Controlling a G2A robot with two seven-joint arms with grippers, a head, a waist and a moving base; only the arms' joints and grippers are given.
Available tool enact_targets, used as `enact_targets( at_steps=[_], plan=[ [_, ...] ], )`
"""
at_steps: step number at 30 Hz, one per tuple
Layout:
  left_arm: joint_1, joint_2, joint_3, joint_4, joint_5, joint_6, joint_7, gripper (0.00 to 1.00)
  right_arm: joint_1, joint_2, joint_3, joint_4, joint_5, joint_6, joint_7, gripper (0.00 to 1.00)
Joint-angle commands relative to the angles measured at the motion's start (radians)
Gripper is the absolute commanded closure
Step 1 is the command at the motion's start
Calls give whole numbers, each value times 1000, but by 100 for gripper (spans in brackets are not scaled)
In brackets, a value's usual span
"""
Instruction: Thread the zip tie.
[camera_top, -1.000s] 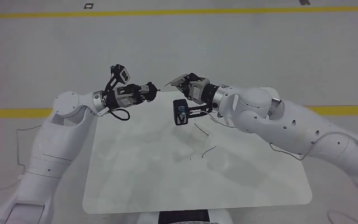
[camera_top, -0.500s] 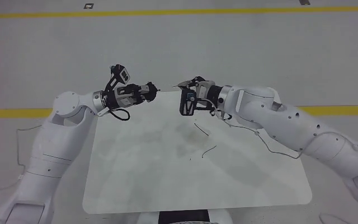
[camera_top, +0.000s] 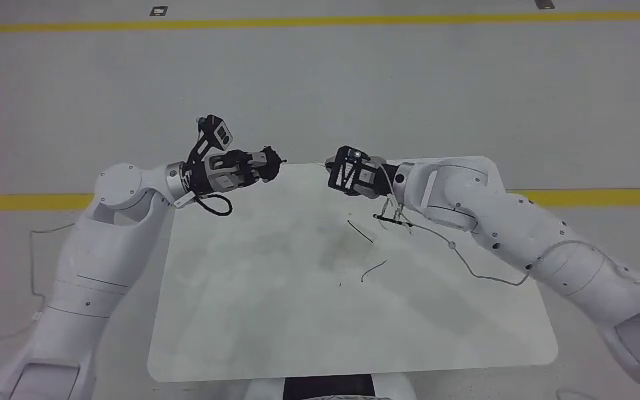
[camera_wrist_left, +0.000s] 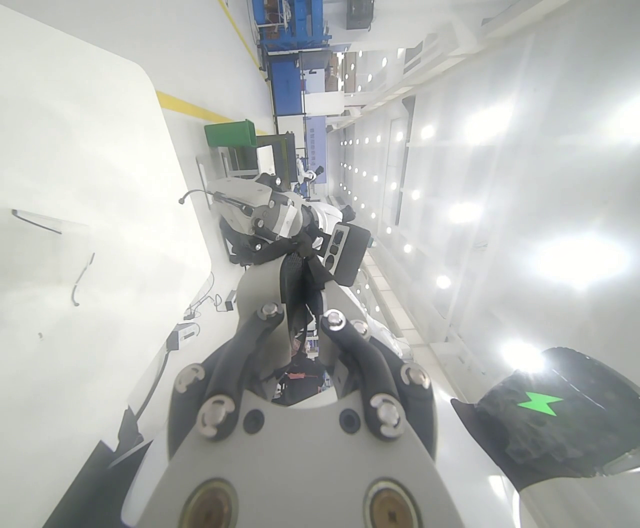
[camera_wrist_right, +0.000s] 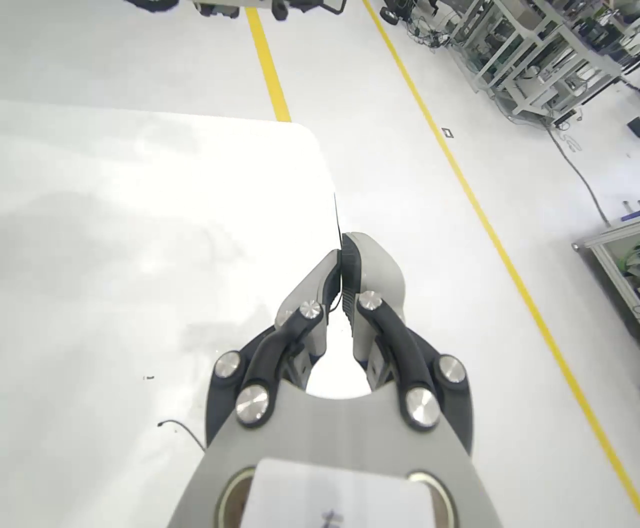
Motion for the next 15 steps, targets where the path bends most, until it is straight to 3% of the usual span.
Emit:
enact_targets(
  at_steps=[1, 9, 15],
  plan=[
    [0, 0, 0, 0, 0, 0, 0, 100, 0, 0, 0, 0, 0, 0, -1, 100],
    [0, 0, 0, 0, 0, 0, 0, 100, -16, 0, 7, 5, 14, 11, -11, 100],
    [0, 0, 0, 0, 0, 0, 0, 100, -76, -8, 77, 24, 234, 82, 16, 100]
  ],
)
